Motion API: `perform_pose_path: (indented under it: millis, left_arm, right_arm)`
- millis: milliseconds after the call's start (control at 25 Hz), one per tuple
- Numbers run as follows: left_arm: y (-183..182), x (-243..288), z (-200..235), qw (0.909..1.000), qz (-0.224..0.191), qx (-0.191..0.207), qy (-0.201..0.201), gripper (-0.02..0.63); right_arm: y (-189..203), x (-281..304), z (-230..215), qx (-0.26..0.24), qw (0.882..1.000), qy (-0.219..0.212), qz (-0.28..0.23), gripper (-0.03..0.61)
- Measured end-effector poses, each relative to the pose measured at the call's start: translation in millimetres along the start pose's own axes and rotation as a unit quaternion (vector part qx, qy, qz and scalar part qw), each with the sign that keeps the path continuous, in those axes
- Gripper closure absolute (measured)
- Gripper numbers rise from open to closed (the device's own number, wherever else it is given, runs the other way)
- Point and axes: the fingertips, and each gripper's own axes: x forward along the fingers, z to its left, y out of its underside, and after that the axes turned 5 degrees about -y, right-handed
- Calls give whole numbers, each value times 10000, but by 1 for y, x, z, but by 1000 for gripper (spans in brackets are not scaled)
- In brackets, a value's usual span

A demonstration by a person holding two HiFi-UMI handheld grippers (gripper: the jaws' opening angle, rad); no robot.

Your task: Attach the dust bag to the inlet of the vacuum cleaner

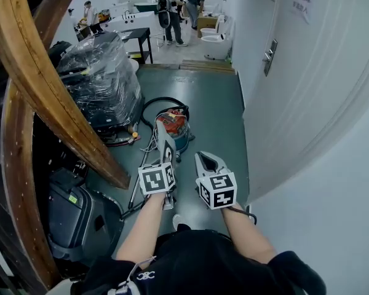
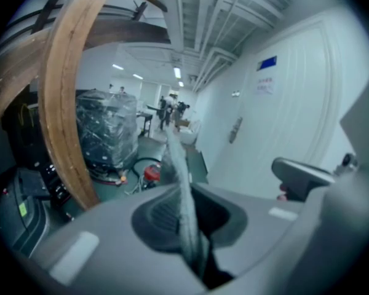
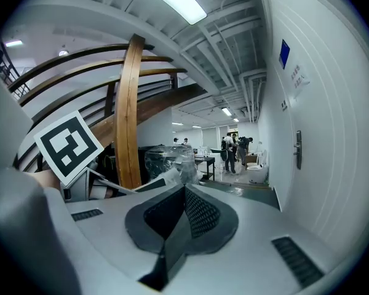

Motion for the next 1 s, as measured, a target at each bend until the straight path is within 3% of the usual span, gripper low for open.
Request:
perform_pose_path:
  millis: [640,1000]
  left_arm:
    - [-69,98,86,9998,147,-120,0,589]
    - [-74,128,109,9994,309,-146,73,589]
  right_arm:
    - [-23,159,0,-85,9995,-218,199,580]
    - [-22,201,0,-40,9992,-180,346,580]
